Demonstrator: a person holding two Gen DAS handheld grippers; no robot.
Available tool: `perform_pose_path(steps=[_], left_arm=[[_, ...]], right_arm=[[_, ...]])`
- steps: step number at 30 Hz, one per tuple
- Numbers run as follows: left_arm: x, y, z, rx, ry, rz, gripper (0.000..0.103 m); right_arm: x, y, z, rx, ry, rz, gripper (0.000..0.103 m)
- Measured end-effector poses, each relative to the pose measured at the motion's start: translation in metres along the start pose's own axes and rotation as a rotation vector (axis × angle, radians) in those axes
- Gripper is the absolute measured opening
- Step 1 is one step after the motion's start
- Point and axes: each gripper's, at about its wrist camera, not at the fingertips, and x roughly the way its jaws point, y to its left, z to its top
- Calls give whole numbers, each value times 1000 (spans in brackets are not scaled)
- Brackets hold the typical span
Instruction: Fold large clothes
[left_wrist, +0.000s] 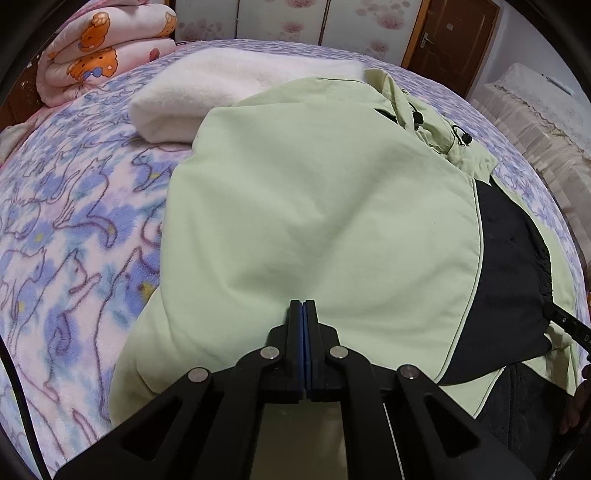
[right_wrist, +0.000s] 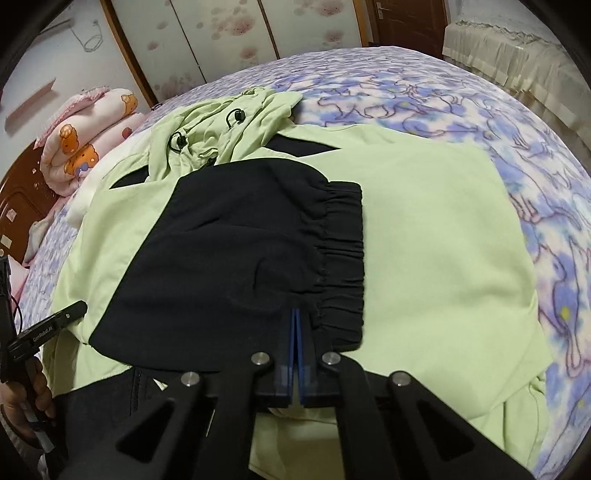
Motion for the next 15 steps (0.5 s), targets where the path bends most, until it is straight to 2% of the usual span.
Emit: perform_pose_path(steps=[5, 8, 11, 12, 13, 15], left_arm=[[-7, -1, -1, 10, 30, -10, 1], [-16, -1, -2, 12, 46, -19, 10], [-32, -2, -5, 20, 45, -24, 37], [-38, -2, -6, 21, 41, -23, 53], [-47, -1, -8, 19, 30, -18, 64], [-63, 1, -13, 17, 10, -16, 67]], right_arm=[[-13, -3, 5, 34, -5, -8, 3], [-21, -7, 4, 62, 9, -5, 4], [-35, -7, 1, 64, 1, -4, 4], [-40, -6, -1, 62, -1, -3, 4], [-47, -5, -2, 61, -5, 0, 4], [-62, -5, -5, 64, -15, 10, 4]])
